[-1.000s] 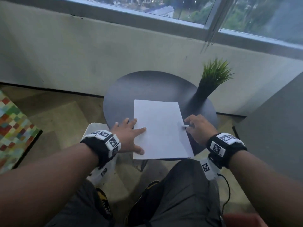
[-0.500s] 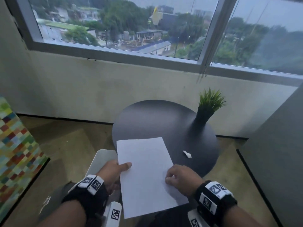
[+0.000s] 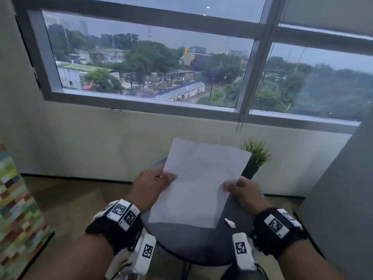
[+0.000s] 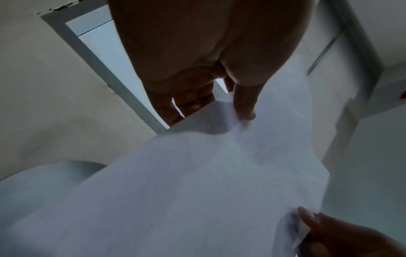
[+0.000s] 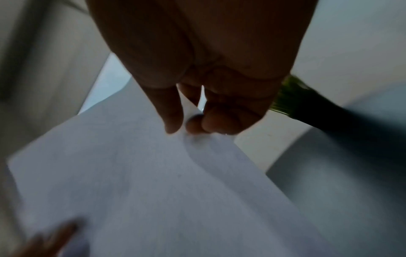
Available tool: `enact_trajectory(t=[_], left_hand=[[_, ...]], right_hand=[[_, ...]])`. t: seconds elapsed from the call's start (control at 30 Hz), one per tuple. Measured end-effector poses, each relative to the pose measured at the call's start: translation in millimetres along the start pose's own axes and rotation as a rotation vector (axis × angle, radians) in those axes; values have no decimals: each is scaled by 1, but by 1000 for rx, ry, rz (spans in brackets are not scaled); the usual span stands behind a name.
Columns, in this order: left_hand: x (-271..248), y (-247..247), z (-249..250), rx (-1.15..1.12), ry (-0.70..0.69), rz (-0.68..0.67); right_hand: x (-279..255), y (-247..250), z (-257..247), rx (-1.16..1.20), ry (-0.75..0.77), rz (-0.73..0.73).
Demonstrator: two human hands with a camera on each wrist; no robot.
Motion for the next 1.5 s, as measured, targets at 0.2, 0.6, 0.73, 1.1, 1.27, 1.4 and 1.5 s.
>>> enact_trajectory(t=[0.2,0.6,0.73,1.1,1.27,1.4,1.5], left_hand=[[10,22,37,-108,-140,157],[9,-13,-76,145,156,59],[20,-13,-75,258,134,25],[61,8,-21,455,-4,278],[56,-68,-32,653,-180,-70],[64,-124,-102,1104,-34,-444],[90,-131,-117,1267,-65,-459]], right_hand=[[-24,-4,-81,-249,470,156],[-8,-26,-8,-536,344,-22],[5,-28,-5,-594,296,-20],[60,-16,21,-136,-19,34],[87,-16,82,370,-250,119],[93,-31,109,484,-365,80],[93,-42,113,328,-434,-64]])
Point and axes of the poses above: each hand's wrist, its own x-axis towards the middle knuckle, its own y-axis out of the back of the hand, z = x × y, the point moved 9 cm from there along x, towards the middle knuckle, and after that the axes turned 11 degrees about x, right-handed, at the moved point
